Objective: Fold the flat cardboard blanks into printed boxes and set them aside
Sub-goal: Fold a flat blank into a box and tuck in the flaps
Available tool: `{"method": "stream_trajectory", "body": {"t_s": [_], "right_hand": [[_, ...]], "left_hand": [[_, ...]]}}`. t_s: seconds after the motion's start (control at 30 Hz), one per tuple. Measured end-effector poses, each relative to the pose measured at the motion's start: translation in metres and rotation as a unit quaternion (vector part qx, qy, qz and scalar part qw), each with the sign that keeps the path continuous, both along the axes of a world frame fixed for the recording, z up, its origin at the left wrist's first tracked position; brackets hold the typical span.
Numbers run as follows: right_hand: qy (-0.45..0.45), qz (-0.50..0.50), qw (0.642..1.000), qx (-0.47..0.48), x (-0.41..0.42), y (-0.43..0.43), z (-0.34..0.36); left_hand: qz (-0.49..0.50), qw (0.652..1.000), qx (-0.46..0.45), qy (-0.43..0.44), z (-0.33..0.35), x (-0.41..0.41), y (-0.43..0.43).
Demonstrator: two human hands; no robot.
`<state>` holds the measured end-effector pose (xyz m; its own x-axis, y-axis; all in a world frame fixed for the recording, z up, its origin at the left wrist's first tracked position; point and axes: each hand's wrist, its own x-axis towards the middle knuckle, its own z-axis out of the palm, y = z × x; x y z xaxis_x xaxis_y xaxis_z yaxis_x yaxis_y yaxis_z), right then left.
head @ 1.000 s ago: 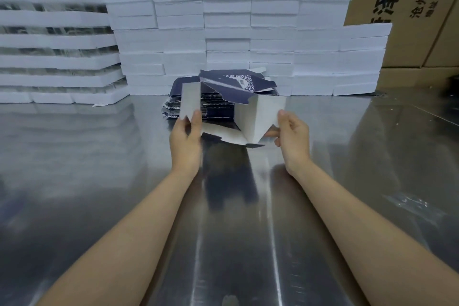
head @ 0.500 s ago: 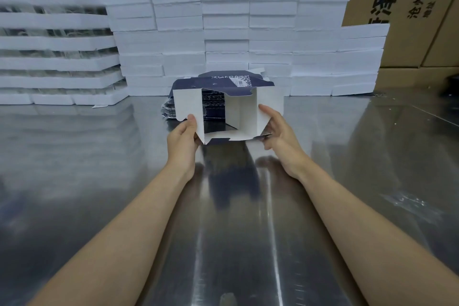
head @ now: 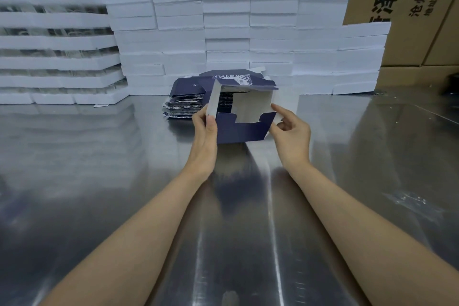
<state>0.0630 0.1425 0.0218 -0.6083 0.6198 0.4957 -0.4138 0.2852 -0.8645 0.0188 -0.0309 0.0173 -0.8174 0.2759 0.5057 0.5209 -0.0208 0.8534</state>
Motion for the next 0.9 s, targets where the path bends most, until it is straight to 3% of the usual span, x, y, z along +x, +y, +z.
{"method": "stream_trajectory", "body": {"t_s": [0.17,0.3,0.43,0.57,0.7,0.9], "right_hand": [[0.009,-0.007,0.997,0.077,0.002,-0.004,-0.002],[0.001,-0.024,0.986,0.163,0.006,-0.005,0.0],[0.058,-0.124,0.948,0.287,0.014,-0.001,0.01],[0.068,-0.047,0.943,0.322,0.018,0.009,0.022],[0.065,0.025,0.951,0.301,0.021,0.006,0.026],[0.027,0.143,0.976,0.16,0.025,0.001,0.035]], "left_hand": [[-0.008,1.0,0.022,0.007,-0.004,-0.009,-0.004],[0.044,0.999,0.024,-0.013,-0.006,-0.016,-0.004],[0.068,0.997,0.037,0.009,-0.005,-0.021,-0.008],[0.044,0.999,0.005,0.003,-0.005,-0.02,-0.007],[0.031,0.999,-0.022,0.006,-0.008,-0.019,-0.004],[0.045,0.999,0.025,-0.007,-0.006,-0.016,-0.006]]}}
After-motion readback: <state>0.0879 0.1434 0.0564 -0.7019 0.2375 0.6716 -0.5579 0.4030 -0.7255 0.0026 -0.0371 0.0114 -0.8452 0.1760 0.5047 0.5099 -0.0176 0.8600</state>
